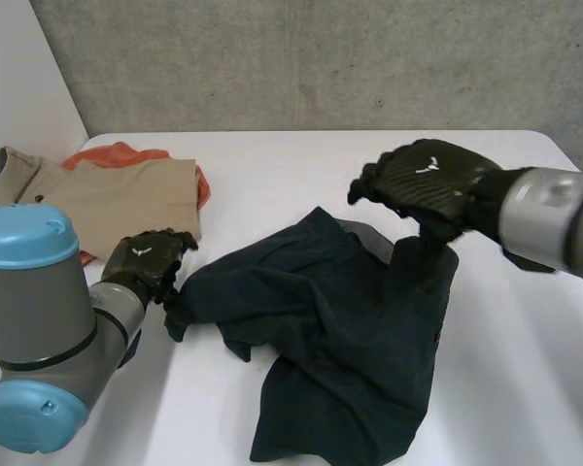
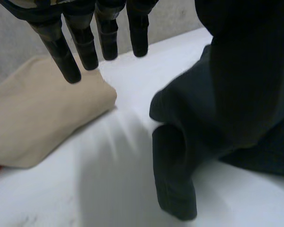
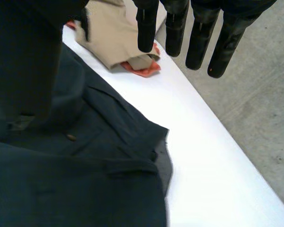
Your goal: Fold the laundry.
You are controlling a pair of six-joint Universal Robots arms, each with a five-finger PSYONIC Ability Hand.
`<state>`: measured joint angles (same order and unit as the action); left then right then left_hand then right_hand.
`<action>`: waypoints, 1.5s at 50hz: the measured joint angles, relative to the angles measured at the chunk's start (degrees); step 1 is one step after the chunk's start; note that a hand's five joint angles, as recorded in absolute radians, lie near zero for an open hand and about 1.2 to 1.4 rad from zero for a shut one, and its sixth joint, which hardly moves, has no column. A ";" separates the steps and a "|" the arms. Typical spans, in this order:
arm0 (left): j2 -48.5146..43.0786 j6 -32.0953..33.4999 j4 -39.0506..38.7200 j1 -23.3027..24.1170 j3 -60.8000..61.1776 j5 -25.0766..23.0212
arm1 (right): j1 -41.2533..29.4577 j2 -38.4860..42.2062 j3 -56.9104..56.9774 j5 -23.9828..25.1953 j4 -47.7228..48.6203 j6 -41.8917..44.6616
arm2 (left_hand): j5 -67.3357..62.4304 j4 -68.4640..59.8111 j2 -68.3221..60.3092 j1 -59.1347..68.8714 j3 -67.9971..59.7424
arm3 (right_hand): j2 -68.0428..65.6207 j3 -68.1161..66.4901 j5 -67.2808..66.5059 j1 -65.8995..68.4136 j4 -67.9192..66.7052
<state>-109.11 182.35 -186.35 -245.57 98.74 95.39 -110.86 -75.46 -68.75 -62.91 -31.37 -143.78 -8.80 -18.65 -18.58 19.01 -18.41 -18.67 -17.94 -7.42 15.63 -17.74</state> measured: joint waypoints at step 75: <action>0.22 28.27 -28.98 9.64 -39.45 -2.10 | -3.72 16.44 27.80 -21.87 59.44 -12.74 | -48.95 -50.22 -50.12 45.24 -49.97 | -48.78 -50.73 -48.45 41.99 -50.44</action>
<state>-108.88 210.63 -215.33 -235.92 59.28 93.28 -114.58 -59.02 -40.94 -84.78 28.07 -156.52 -57.75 -68.87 -68.70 64.25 -68.37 -67.44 -68.67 -55.87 57.63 -68.18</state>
